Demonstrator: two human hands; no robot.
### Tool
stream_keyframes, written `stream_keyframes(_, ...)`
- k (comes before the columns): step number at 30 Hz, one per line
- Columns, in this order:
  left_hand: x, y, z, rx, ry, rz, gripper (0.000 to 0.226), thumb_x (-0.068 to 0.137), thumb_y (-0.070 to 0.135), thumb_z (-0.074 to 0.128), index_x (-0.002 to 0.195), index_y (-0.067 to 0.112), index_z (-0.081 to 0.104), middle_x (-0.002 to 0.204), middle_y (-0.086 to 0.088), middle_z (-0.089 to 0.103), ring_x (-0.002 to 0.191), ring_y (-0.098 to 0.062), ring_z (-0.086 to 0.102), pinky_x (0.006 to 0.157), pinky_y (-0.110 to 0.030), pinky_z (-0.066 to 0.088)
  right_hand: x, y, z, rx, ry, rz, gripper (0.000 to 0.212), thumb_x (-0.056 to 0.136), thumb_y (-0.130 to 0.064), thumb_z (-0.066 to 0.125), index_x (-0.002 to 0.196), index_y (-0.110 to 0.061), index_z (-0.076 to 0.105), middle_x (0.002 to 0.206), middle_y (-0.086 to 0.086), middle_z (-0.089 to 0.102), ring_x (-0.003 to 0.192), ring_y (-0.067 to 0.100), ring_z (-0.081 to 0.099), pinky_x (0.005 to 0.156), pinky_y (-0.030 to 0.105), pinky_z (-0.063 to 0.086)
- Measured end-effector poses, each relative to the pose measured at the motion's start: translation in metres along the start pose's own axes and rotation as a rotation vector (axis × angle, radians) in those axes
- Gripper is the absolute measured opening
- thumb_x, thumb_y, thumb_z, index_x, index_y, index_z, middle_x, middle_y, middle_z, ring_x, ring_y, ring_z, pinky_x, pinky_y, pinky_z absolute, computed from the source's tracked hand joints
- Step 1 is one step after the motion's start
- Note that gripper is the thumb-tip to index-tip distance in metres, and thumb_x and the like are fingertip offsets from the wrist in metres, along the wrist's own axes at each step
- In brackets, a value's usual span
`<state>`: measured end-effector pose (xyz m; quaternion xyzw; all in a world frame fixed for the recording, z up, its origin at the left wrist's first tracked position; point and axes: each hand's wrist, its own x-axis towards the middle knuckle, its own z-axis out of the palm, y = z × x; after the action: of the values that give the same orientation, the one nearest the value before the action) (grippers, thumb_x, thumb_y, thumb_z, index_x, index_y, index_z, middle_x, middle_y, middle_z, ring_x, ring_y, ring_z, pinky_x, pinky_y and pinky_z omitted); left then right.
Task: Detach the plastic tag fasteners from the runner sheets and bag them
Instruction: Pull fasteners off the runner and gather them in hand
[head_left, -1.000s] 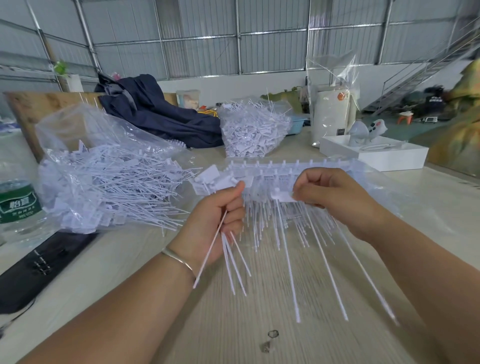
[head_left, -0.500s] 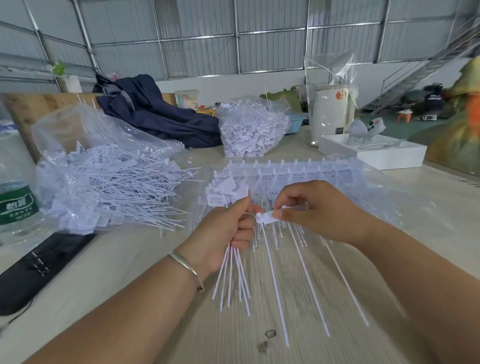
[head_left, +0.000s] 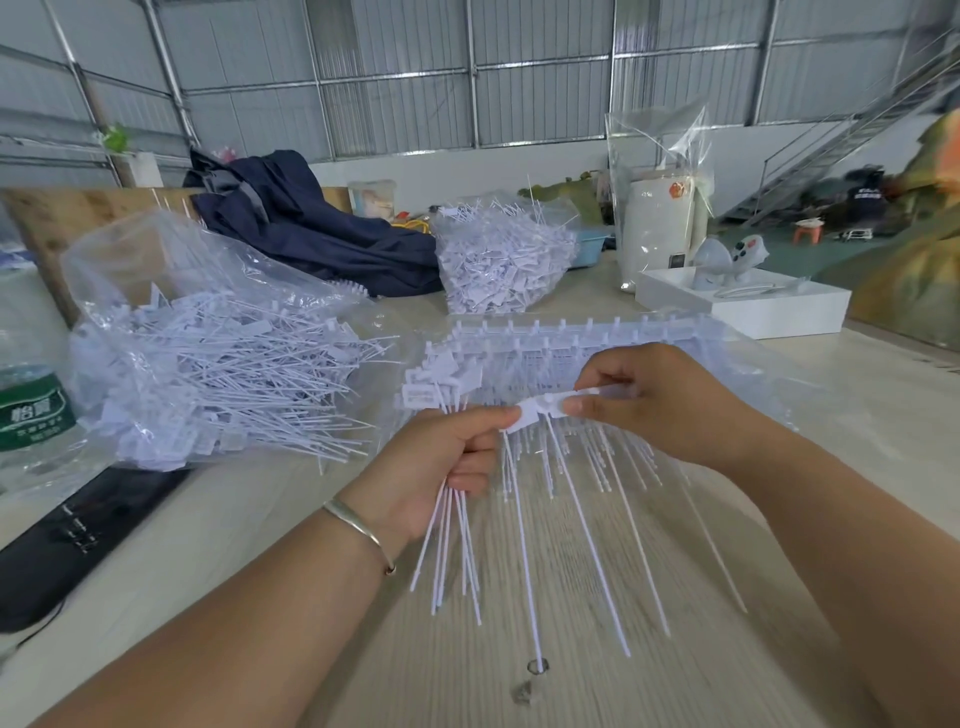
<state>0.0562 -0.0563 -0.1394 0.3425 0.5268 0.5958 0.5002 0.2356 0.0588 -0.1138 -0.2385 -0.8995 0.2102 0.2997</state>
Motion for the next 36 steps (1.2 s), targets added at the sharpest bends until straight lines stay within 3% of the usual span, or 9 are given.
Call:
stream_keyframes(4, -0.006, 0.002, 0.005, -0.206, -0.269, -0.027, 0.028, 0.08, 0.017, 0.072, 0.059, 0.021, 0.052, 0.052, 0.009, 0.025, 0.036, -0.001, 0.024, 0.031, -0.013, 0.02, -0.003, -0.007, 0.004, 0.436, -0.087, 0.048, 0.032, 0.072, -0.049, 0.069, 0.071, -0.017, 0.067, 0.062, 0.006, 0.042, 0.061, 0.019, 0.036, 0.061, 0.025, 0.032)
stream_keyframes(7, -0.011, 0.004, 0.011, -0.2, -0.429, -0.002, 0.02, 0.078, 0.025, 0.07, 0.065, 0.02, 0.056, 0.051, 0.01, 0.029, 0.037, 0.0, 0.025, 0.032, -0.012, 0.022, -0.005, -0.014, 0.008, 0.616, -0.229, 0.024, 0.019, 0.077, -0.039, 0.066, 0.069, -0.023, 0.066, 0.061, 0.002, 0.046, 0.059, 0.013, 0.04, 0.062, 0.018, 0.037)
stream_keyframes(13, -0.009, 0.003, 0.011, -0.152, -0.238, 0.05, 0.021, 0.079, 0.03, 0.069, 0.064, 0.019, 0.058, 0.059, 0.007, 0.038, 0.043, -0.001, 0.027, 0.035, -0.013, 0.017, -0.003, -0.012, 0.008, 0.548, -0.11, 0.146, 0.024, 0.078, -0.04, 0.07, 0.074, -0.016, 0.067, 0.058, 0.0, 0.047, 0.058, 0.012, 0.04, 0.059, 0.017, 0.035)
stream_keyframes(18, -0.005, 0.005, 0.003, -0.158, -0.094, 0.021, 0.021, 0.084, 0.033, 0.066, 0.083, 0.015, 0.053, 0.076, -0.001, 0.062, 0.044, -0.003, 0.035, 0.03, -0.013, 0.023, 0.0, -0.002, 0.001, 0.558, 0.028, 0.261, 0.009, 0.086, -0.007, 0.064, 0.079, -0.011, 0.066, 0.054, -0.005, 0.051, 0.051, 0.008, 0.044, 0.051, 0.013, 0.035)
stream_keyframes(22, -0.007, 0.006, 0.0, 0.018, -0.071, 0.052, 0.037, 0.08, 0.038, 0.067, 0.059, 0.022, 0.041, 0.051, 0.008, 0.03, 0.039, -0.004, 0.023, 0.036, -0.015, 0.019, 0.0, -0.001, 0.005, 0.42, -0.001, 0.279, 0.009, 0.083, -0.004, 0.061, 0.076, -0.006, 0.067, 0.05, -0.006, 0.052, 0.046, 0.005, 0.043, 0.047, 0.011, 0.034)
stream_keyframes(28, -0.001, 0.0, 0.0, 0.014, -0.015, 0.044, 0.036, 0.08, -0.002, 0.063, 0.056, 0.018, 0.045, 0.056, 0.002, 0.026, 0.039, -0.006, 0.022, 0.033, -0.015, 0.018, -0.001, -0.007, 0.011, 0.32, -0.14, 0.178, 0.014, 0.082, -0.003, 0.066, 0.077, -0.015, 0.071, 0.057, -0.004, 0.054, 0.059, 0.012, 0.048, 0.058, 0.02, 0.037)
stream_keyframes(31, -0.002, 0.0, 0.005, 0.125, 0.032, 0.094, 0.018, 0.089, 0.015, 0.065, 0.074, 0.01, 0.056, 0.063, -0.001, 0.045, 0.042, -0.006, 0.033, 0.035, -0.015, 0.024, -0.002, -0.008, 0.01, 0.317, -0.18, 0.11, 0.013, 0.08, -0.005, 0.071, 0.08, -0.017, 0.075, 0.06, 0.002, 0.052, 0.058, 0.013, 0.045, 0.054, 0.017, 0.034)
stream_keyframes(34, -0.003, -0.003, 0.007, 0.328, 0.082, 0.109, 0.034, 0.092, 0.042, 0.06, 0.08, 0.01, 0.062, 0.06, -0.001, 0.051, 0.044, -0.009, 0.038, 0.04, -0.017, 0.029, -0.003, -0.009, 0.011, 0.303, -0.183, 0.08, 0.011, 0.078, -0.008, 0.075, 0.081, -0.018, 0.078, 0.065, 0.009, 0.057, 0.061, 0.011, 0.047, 0.056, 0.014, 0.035)
stream_keyframes(36, -0.004, -0.005, 0.008, 0.348, 0.088, 0.126, 0.035, 0.093, 0.044, 0.057, 0.086, 0.01, 0.067, 0.067, 0.0, 0.057, 0.044, -0.009, 0.039, 0.041, -0.017, 0.03, -0.003, -0.009, 0.011, 0.299, -0.175, 0.074, 0.01, 0.078, -0.008, 0.076, 0.081, -0.018, 0.078, 0.067, 0.013, 0.06, 0.061, 0.009, 0.049, 0.056, 0.012, 0.035)
